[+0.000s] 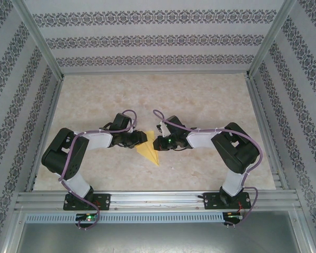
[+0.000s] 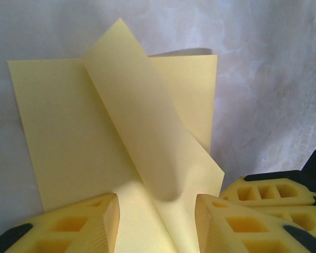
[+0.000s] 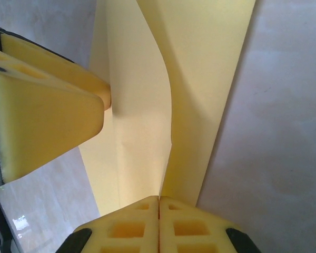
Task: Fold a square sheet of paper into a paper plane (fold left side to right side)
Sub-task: Fourth fold the wing at the center of the table.
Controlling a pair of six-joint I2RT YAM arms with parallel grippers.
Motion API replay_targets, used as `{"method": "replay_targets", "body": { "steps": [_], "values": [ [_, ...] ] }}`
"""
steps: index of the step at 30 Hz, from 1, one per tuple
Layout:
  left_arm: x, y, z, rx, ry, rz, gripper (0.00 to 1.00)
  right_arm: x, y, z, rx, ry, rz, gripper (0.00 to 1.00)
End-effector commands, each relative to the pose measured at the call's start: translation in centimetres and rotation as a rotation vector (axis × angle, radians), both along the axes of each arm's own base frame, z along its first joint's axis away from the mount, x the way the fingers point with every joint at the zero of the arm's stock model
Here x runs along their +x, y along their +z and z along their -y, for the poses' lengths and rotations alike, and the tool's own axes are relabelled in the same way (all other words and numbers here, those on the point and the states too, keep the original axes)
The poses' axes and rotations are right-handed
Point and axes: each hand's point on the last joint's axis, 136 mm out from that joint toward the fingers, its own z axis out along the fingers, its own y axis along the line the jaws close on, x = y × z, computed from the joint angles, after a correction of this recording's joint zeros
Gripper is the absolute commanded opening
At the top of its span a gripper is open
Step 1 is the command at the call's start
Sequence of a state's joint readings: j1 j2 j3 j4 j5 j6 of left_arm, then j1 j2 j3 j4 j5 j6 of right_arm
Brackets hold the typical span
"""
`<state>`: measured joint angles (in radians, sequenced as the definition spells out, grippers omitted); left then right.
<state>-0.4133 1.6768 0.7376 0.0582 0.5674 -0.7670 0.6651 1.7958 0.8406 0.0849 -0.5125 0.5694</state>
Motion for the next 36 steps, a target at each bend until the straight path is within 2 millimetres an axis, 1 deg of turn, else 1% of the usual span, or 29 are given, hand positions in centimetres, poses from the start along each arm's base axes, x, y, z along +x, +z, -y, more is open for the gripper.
{"method": "replay_targets", "body": {
  "steps": [1, 12, 18, 23, 25, 27, 31, 36],
  "values": [
    [-1.3, -1.9, -0.9, 0.082, -0.003, -0.055, 0.43, 0.5, -0.3, 0.0, -0.031, 0.004, 0.019, 0.08],
    [-1.3, -1.9, -0.9, 0.083, -0.002, -0.052, 0.43, 0.5, -0.8, 0.2, -0.050, 0.003, 0.014, 0.08],
    [-1.2, -1.8, -0.9, 0.080, -0.001, -0.051, 0.43, 0.3, -1.5, 0.4, -0.070, 0.002, -0.001, 0.07],
    [-1.2, -1.5, -0.9, 0.073, 0.003, -0.044, 0.43, -0.1, -2.4, 0.8, -0.104, 0.000, -0.023, 0.02],
    [-0.9, -1.0, -0.7, 0.064, 0.004, -0.030, 0.43, -0.2, -2.8, 0.9, -0.118, -0.002, -0.032, 0.00],
    [-0.8, -0.5, -0.6, 0.059, 0.006, -0.018, 0.43, -0.5, -3.2, 1.1, -0.134, -0.001, -0.041, 0.00],
    [-0.2, 1.1, -0.6, 0.058, 0.007, 0.027, 0.44, -0.9, -3.9, 1.6, -0.161, -0.005, -0.059, 0.00],
    [0.4, 3.1, -1.3, 0.080, 0.023, 0.094, 0.45, -1.3, -4.5, 1.8, -0.173, -0.003, -0.075, 0.00]
  ]
}}
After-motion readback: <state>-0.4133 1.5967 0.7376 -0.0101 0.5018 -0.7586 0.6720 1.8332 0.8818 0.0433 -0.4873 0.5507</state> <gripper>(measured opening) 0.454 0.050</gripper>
